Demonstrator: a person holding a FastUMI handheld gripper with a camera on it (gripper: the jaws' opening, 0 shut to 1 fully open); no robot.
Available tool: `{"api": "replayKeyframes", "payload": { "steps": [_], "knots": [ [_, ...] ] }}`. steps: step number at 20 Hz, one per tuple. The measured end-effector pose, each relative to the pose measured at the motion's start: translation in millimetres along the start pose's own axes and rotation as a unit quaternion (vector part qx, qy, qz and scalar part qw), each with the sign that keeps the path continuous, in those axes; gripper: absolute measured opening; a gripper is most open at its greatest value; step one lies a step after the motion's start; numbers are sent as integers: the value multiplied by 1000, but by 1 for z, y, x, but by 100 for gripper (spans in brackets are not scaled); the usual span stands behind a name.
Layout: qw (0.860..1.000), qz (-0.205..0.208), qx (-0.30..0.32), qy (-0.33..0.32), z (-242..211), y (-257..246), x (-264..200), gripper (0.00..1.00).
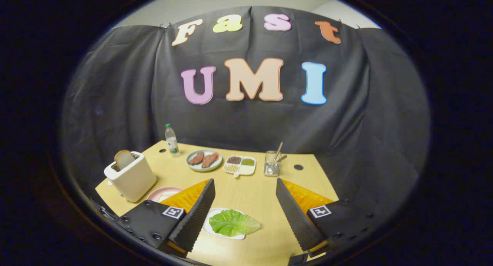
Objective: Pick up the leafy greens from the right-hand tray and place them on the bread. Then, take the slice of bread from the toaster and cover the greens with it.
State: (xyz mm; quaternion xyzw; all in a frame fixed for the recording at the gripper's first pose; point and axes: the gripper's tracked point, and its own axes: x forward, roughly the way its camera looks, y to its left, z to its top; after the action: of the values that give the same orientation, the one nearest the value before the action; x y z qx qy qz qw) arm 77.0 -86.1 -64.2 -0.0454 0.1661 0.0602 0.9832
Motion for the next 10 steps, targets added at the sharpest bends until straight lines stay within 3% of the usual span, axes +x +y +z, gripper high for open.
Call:
{"api": "replayKeyframes", "payload": {
  "steps": [4, 10],
  "knots": [
    [994, 32, 9, 101, -46, -25, 37, 100],
    [966, 72, 7, 247, -129, -41, 87, 99]
  ]
}}
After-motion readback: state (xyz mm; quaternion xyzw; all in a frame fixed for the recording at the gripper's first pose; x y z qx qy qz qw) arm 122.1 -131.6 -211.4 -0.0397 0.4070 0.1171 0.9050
